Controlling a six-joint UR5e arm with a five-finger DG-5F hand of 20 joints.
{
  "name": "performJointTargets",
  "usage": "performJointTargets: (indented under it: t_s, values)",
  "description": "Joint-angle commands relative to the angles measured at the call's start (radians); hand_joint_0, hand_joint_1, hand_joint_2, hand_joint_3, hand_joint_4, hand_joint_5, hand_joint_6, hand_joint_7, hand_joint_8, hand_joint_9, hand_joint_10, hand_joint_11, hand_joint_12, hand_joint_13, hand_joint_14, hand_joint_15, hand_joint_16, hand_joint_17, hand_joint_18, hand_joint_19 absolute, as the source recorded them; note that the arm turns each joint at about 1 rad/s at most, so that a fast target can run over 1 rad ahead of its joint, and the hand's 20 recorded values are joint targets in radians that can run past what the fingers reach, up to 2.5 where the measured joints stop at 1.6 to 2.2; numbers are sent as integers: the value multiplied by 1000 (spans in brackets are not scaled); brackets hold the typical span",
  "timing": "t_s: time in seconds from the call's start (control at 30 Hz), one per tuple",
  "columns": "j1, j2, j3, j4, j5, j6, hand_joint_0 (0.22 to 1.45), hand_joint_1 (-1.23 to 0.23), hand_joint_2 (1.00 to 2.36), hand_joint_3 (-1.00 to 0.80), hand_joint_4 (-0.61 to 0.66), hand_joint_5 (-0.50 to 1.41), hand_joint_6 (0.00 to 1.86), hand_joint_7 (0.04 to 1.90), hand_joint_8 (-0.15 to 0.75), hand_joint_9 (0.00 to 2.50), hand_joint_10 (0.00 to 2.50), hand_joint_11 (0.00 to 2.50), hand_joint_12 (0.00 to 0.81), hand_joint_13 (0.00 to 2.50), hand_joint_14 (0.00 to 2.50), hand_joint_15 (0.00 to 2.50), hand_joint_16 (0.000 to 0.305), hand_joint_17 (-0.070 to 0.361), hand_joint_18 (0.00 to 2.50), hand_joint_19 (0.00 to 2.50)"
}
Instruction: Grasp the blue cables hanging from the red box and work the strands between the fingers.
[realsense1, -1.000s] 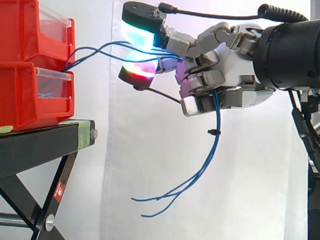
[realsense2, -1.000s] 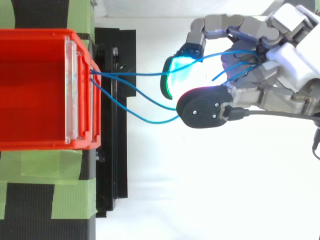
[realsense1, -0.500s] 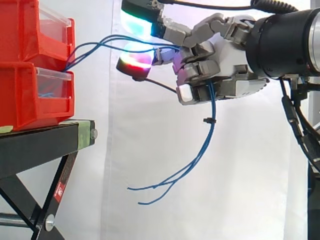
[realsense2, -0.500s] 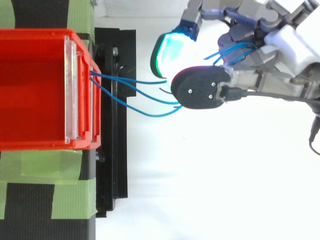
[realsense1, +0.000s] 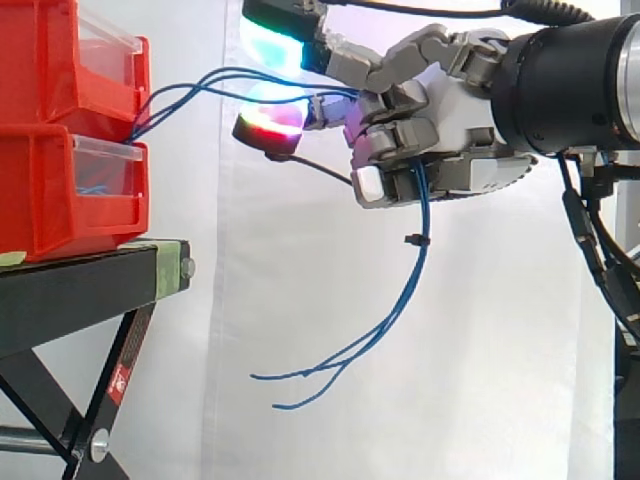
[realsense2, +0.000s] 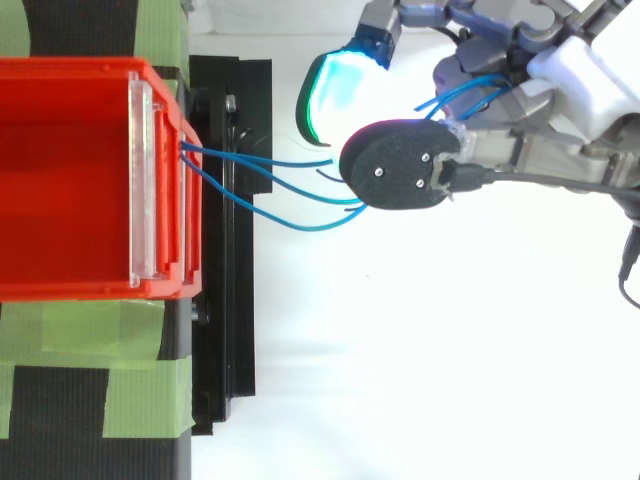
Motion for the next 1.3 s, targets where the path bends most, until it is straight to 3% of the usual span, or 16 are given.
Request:
performJointTargets:
  t_s: [0.0, 0.17, 0.33, 0.7, 0.73, 0.9, 0.97, 1.03, 1.1, 1.17, 1.2, 1.27]
  values:
    - [4, 0, -1, 0, 2, 0, 826, -671, 1001, -962, 260, 177, 490, 1243, 545, 1326, 2500, 2500, 672, 1690, 2500, 1934, 201, 151, 1950, 713]
    - [17, 0, 1, -3, 5, -3, 827, -685, 1002, -948, 267, 139, 535, 1215, 545, 1326, 2500, 2500, 672, 1690, 2500, 1934, 201, 151, 1950, 713]
    - [47, 0, 1, -14, 5, -1, 851, -688, 1004, -899, 259, 134, 556, 1202, 545, 1326, 2500, 2500, 672, 1690, 2500, 1934, 201, 151, 1950, 713]
    - [76, 0, 1, -6, 5, -1, 905, -684, 1012, -688, 246, 97, 799, 1130, 545, 1326, 2500, 2500, 672, 1690, 2500, 1934, 201, 151, 1950, 713]
    - [83, 0, 1, 6, 8, 0, 905, -681, 1013, -646, 243, 93, 823, 1122, 545, 1326, 2500, 2500, 672, 1690, 2500, 1934, 201, 151, 1950, 713]
    - [83, 0, 1, 6, 8, 3, 909, -681, 1016, -371, 243, 91, 859, 1090, 545, 1326, 2500, 2500, 672, 1690, 2500, 1934, 201, 151, 1950, 713]
    - [83, 0, 1, 6, 8, 3, 977, -686, 1006, -88, 274, 106, 880, 1027, 545, 1326, 2500, 2500, 672, 1690, 2500, 1934, 201, 151, 1950, 713]
    - [83, 0, 1, 6, 8, 5, 1043, -642, 1001, 71, 232, 249, 610, 1176, 545, 1326, 2500, 2500, 672, 1690, 2500, 1934, 201, 151, 1950, 713]
    - [83, 0, -1, 6, 8, 6, 1042, -621, 1050, 79, 236, 316, 480, 1225, 545, 1326, 2500, 2500, 672, 1690, 2500, 1934, 201, 151, 1950, 713]
    - [83, 0, 1, 6, 8, 14, 1023, -614, 1012, 1, 229, 425, 156, 1374, 545, 1326, 2500, 2500, 672, 1690, 2500, 1934, 201, 151, 1950, 713]
    - [83, 0, 1, 6, 8, 17, 1007, -616, 1000, -8, 235, 436, 103, 1399, 545, 1326, 2500, 2500, 672, 1690, 2500, 1934, 201, 151, 1950, 713]
    - [83, 0, 1, 6, 8, 26, 857, -611, 1007, -325, 263, 424, 2, 1422, 545, 1326, 2500, 2500, 672, 1690, 2500, 1934, 201, 151, 1950, 713]
